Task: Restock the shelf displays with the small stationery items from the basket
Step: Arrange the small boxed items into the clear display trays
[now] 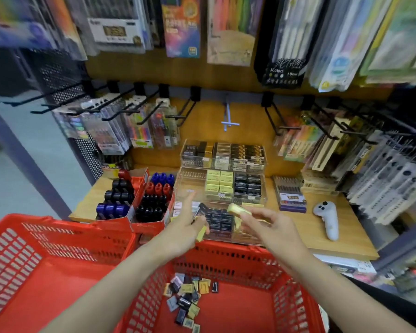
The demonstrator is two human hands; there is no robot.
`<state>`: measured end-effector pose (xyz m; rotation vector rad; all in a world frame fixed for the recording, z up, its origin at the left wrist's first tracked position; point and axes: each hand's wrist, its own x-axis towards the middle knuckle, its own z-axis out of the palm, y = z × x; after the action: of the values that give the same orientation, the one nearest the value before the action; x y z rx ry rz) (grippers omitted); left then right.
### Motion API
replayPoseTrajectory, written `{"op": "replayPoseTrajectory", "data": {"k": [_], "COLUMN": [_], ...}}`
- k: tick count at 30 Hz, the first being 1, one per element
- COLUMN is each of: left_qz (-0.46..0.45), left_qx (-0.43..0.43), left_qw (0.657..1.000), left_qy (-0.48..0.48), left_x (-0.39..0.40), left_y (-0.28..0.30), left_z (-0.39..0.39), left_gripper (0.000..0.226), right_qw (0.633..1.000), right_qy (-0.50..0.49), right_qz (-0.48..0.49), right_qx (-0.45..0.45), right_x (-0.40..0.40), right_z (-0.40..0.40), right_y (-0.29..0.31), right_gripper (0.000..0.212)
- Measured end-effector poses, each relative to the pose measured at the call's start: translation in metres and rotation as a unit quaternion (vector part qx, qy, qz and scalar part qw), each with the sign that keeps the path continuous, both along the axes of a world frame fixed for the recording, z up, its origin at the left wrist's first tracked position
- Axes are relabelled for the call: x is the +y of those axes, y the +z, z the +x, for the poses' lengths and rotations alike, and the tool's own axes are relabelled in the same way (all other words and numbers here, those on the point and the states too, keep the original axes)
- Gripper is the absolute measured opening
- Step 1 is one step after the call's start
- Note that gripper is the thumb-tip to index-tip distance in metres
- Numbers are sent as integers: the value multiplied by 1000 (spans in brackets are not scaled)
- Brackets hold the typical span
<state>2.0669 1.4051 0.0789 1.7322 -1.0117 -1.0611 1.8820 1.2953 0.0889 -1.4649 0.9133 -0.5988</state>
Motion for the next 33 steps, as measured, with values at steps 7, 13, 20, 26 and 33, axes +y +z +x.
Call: {"op": "replayPoseTrajectory", "data": {"k": [7,13,20,26,33], "left_qz": [-56,-29,-37,-12,42], "left_qx": [-24,60,122,136,219], "left_qw": [998,997,986,975,953], "left_qy": [19,46,112,176,207], "left_x": [-4,-16,-43,-70,-72], "left_y": [11,9,2,-13,-32], "left_z": [2,-3,2,15,38], "left_gripper": [18,19,20,23,30], "right_qw": [995,997,985,946,907], "right_qy": [44,65,100,49,28], "right_qz": [83,-12,-132,-286,-338], "right_qx": [-28,-31,46,144,250], "right_x": [6,-1,-25,-68,-112], "right_z": [16,28,47,73,128], "right_y": [4,4,-8,-27,-51], "right_gripper": [22,14,25,23,35]}}
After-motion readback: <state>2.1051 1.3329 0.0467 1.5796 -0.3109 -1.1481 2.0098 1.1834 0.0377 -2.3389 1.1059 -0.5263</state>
